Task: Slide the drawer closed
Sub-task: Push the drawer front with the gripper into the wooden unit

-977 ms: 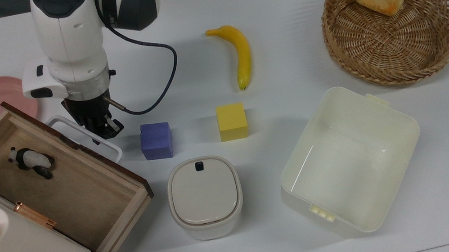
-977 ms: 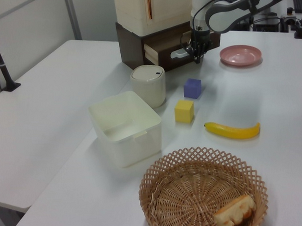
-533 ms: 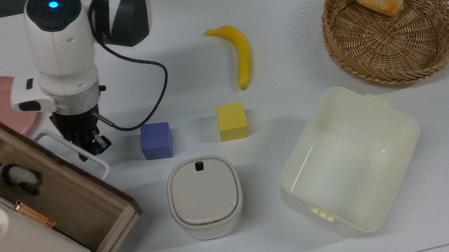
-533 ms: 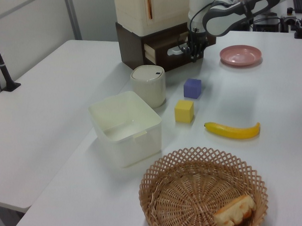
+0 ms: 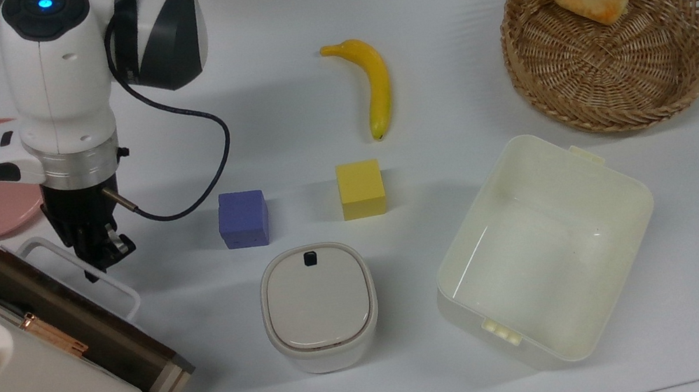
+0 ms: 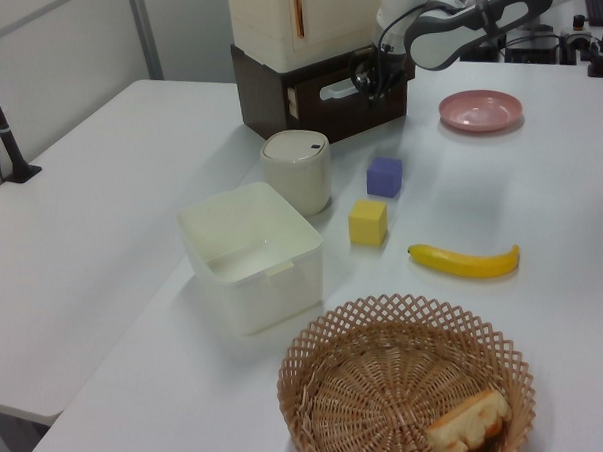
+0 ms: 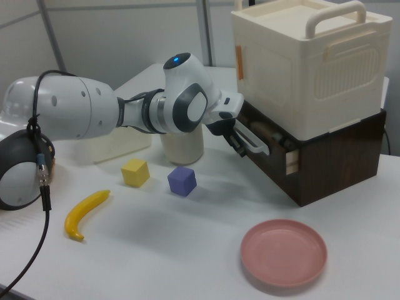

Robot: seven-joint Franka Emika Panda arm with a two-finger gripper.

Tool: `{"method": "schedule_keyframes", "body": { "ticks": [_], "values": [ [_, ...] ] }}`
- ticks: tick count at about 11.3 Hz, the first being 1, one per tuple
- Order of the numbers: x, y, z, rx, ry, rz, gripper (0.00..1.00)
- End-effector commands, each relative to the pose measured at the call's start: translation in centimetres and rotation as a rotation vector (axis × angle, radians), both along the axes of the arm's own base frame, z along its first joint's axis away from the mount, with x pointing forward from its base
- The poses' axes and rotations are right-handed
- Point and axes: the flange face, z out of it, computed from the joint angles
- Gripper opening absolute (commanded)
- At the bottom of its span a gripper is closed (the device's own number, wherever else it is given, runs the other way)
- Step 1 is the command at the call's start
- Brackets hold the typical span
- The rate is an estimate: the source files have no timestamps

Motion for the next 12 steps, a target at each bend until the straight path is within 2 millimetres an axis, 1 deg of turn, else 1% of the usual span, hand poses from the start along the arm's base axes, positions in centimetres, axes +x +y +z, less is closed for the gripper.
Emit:
{"method": "schedule_keyframes", "body": {
  "ticks": [1, 2, 3, 4, 5, 6, 12],
  "values": [
    [1.3, -1.0, -0.3, -0.058, -0.089, 0.024, 0.00],
    [1.9, -1.2, -0.6, -0.076, -0.101, 0.036, 0.00],
    [2.5, -1.4, -0.5, -0.088, -0.112, 0.040, 0.00],
    [2.7, -1.6, -1.3, -0.087, -0.106, 0.040, 0.00],
    [2.9, -1.9, -0.9, -0.089, -0.116, 0.036, 0.00],
    [3.2, -2.0, -1.1, -0.089, -0.119, 0.036, 0.00],
    [3.2, -2.5, -0.8, -0.097, -0.144, 0.035, 0.00]
  ]
}}
